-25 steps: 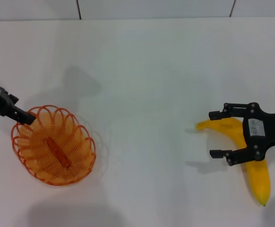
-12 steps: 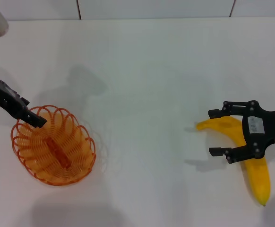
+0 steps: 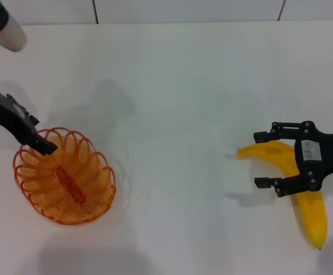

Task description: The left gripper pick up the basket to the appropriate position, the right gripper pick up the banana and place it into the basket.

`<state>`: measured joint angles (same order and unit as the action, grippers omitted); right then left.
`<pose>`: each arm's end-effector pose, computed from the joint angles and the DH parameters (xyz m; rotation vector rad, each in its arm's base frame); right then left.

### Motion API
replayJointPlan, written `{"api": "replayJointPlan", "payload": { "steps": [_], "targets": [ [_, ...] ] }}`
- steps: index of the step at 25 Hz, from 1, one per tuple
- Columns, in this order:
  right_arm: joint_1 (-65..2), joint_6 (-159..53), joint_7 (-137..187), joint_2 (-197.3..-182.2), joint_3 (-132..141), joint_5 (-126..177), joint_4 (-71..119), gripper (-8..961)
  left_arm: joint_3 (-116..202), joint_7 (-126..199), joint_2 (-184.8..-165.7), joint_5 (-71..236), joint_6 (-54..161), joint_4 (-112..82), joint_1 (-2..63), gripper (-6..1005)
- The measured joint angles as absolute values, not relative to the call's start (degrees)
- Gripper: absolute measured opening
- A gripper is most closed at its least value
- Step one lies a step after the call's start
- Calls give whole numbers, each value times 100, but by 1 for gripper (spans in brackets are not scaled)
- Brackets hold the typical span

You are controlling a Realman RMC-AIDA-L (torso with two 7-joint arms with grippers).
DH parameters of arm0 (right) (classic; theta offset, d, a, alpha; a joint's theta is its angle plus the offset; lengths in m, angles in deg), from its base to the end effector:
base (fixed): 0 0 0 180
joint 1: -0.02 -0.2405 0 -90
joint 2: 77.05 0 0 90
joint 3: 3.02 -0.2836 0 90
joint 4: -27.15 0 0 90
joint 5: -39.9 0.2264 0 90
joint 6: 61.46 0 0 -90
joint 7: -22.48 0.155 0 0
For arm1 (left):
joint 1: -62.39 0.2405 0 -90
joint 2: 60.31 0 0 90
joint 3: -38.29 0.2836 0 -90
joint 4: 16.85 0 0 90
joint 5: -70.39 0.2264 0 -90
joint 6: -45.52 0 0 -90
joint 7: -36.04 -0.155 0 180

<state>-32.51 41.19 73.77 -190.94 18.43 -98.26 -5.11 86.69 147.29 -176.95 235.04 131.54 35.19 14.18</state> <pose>0.3283 0.3240 0.0080 -2.9160 0.0944 0.5238 -0.2622 0.4411 0.0244 -2.6704 -0.6626 0.6210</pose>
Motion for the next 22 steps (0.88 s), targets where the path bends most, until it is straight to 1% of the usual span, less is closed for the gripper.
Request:
{"api": "replayJointPlan", "payload": {
  "steps": [11, 14, 19, 22],
  "targets": [
    [-3251, 4119, 7389, -19094, 1843, -9826, -511, 889, 8786, 14768, -17720, 23441, 13052, 3509, 1448, 740],
    [-3251, 4119, 7390, -19095, 1843, -9826, -511, 889, 8790, 14780, -17720, 23437, 13040, 3421, 1443, 533],
    [-3251, 4118, 7390, -19096, 1843, -9826, -511, 889, 8805, 14811, -17714, 23477, 12905, 3145, 1377, 364],
    [-3251, 4118, 7390, -19096, 1843, -9825, -511, 889, 8805, 14834, -17713, 23462, 12883, 3120, 1364, 356]
  ]
}}
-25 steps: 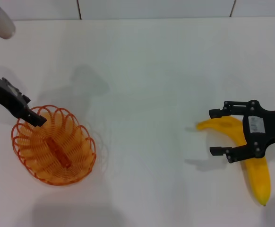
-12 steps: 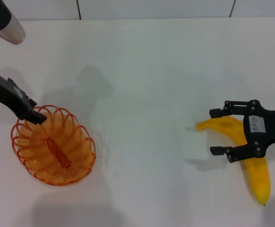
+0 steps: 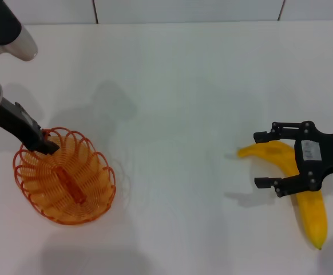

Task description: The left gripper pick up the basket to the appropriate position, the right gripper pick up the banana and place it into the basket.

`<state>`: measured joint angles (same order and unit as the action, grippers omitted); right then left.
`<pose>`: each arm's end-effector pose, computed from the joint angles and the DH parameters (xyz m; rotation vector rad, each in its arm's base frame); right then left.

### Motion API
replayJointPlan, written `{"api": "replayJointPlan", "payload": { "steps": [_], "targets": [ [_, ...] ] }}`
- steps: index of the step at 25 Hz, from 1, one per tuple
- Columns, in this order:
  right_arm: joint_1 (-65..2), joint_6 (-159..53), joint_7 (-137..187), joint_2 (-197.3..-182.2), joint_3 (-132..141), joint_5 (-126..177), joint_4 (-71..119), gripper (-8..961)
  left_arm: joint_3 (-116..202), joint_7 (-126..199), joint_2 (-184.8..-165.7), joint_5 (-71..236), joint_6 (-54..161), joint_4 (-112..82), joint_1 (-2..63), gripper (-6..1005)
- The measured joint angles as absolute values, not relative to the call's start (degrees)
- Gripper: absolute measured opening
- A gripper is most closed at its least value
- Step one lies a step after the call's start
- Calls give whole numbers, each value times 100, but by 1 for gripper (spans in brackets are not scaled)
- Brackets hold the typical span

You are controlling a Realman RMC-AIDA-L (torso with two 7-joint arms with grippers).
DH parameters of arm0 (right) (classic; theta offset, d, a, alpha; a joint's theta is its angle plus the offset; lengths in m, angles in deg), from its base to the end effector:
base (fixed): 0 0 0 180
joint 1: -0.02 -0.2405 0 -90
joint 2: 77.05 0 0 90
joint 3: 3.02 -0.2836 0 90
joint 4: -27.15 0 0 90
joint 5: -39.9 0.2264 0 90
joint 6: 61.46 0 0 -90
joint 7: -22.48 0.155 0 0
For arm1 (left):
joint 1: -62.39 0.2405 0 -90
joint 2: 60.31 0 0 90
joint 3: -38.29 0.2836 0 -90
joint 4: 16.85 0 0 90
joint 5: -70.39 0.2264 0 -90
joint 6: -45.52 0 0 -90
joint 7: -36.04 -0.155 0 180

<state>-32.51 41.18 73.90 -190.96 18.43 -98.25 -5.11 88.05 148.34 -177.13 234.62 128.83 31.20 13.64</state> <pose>0.3282 0.3240 0.0078 -2.9161 0.0978 0.5246 -0.2664 0.4406 0.0083 -2.6818 -0.6882 0.6315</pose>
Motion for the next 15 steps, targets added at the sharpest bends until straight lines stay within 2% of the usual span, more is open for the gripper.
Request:
{"api": "replayJointPlan", "payload": {
  "steps": [2, 13, 15],
  "targets": [
    [-3250, 4118, 7390, -19096, 1843, -9826, -511, 888, 8789, 14852, -17712, 23436, 12883, 3131, 1354, 351],
    [-3248, 4118, 7390, -19096, 1843, -9826, -511, 888, 8794, 14947, -17707, 23428, 12884, 3158, 1365, 188],
    [-3237, 4118, 7390, -19095, 1843, -9826, -511, 888, 8772, 14977, -17708, 23421, 12888, 3170, 1361, 186]
  ]
}}
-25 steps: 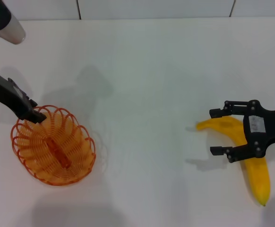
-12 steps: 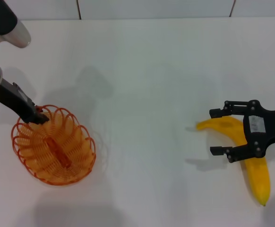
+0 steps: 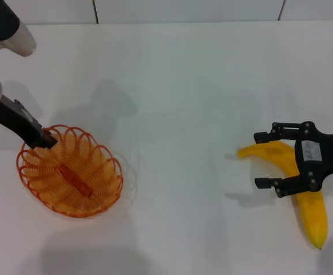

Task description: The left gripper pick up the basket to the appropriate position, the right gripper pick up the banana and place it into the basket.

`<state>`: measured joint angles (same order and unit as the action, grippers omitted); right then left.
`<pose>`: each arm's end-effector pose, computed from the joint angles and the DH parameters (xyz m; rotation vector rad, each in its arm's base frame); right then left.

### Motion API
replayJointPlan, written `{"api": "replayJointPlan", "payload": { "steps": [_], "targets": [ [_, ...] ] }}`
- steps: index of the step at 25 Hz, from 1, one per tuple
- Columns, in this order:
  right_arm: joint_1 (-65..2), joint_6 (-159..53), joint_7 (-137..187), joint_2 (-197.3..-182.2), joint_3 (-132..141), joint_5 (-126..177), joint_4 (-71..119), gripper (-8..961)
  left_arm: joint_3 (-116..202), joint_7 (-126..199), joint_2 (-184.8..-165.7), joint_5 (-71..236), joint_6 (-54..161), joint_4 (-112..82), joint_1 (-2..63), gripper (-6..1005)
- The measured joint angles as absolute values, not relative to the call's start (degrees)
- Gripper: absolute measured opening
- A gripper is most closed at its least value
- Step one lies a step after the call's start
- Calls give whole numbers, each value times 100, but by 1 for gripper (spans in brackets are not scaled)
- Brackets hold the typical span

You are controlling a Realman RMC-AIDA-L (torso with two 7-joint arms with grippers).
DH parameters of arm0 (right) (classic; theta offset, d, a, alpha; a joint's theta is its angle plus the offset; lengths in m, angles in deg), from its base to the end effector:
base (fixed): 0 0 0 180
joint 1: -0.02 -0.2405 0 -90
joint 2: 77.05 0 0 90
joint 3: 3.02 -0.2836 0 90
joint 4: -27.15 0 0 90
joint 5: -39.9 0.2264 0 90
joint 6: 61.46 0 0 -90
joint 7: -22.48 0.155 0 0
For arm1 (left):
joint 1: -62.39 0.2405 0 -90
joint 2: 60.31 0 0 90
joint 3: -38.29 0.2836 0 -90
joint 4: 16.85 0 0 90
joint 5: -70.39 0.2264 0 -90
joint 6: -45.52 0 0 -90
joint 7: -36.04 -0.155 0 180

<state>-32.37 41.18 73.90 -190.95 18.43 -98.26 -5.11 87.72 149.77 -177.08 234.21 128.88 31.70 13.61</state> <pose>0.3290 0.3232 0.0079 -2.9157 0.1014 0.5238 -0.2643 0.4423 0.0104 -2.6649 -0.7182 0.6070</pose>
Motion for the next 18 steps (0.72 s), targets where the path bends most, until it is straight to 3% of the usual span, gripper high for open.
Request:
{"api": "replayJointPlan", "payload": {
  "steps": [18],
  "targets": [
    [-3187, 4118, 7390, -19090, 1843, -9825, -529, 889, 8766, 14906, -17689, 22861, 13523, 3576, 1395, 124]
  ]
}}
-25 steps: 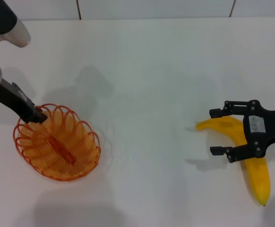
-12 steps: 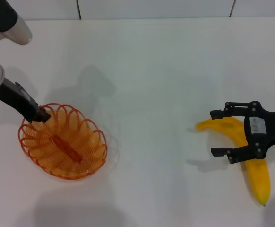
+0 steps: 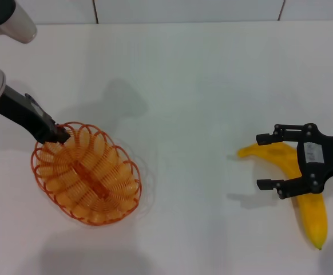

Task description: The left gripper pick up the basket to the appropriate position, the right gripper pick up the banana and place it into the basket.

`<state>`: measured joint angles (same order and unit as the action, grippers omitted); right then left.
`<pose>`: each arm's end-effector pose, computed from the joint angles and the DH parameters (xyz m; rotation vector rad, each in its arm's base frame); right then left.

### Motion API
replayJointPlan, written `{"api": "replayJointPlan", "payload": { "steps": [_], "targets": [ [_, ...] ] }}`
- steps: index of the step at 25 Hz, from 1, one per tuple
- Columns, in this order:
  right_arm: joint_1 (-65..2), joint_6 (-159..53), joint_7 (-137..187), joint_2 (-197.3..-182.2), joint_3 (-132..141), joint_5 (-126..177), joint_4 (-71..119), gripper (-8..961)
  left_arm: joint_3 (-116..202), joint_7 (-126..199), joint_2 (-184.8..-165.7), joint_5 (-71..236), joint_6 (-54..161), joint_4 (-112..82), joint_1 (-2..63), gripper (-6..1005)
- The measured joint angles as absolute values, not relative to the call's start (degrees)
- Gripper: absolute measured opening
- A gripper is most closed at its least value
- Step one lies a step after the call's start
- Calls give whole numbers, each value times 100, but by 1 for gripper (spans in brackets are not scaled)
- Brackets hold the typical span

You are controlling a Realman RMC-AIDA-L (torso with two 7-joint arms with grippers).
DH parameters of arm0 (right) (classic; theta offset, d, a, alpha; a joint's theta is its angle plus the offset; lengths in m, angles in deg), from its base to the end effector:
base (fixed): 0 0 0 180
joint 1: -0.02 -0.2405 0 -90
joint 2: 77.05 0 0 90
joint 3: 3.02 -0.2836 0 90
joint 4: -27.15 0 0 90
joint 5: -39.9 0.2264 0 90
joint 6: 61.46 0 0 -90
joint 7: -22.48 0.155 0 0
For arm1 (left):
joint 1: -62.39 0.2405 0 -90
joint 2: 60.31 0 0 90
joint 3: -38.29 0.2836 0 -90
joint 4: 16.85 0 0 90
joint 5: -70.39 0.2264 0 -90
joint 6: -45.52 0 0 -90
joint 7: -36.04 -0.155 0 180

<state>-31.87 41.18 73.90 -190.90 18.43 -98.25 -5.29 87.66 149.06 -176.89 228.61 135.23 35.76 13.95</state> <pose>0.3321 0.3207 0.0089 -2.9124 0.1114 0.5181 -0.2421 0.4360 0.0159 -2.7544 -0.7063 0.4968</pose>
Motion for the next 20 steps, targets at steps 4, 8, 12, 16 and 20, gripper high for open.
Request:
{"api": "replayJointPlan", "payload": {
  "steps": [4, 8, 12, 16, 20],
  "targets": [
    [-3186, 4118, 7390, -19087, 1843, -9826, -529, 889, 8760, 14915, -17684, 22821, 13647, 3578, 1407, 120],
    [-3186, 4118, 7390, -19086, 1840, -9825, -538, 889, 8754, 14879, -17676, 22645, 13815, 3580, 1463, 104],
    [-3167, 4118, 7390, -19078, 1831, -9826, -543, 889, 8674, 14829, -17643, 22373, 14018, 3618, 1544, 95],
    [-3146, 4118, 7390, -19075, 1823, -9826, -557, 889, 8425, 14809, -17635, 22181, 14145, 3649, 1579, 92],
    [-3149, 4118, 7390, -19076, 1811, -9825, -558, 889, 8005, 14951, -17657, 22154, 14124, 3650, 1579, 91]
  ]
}}
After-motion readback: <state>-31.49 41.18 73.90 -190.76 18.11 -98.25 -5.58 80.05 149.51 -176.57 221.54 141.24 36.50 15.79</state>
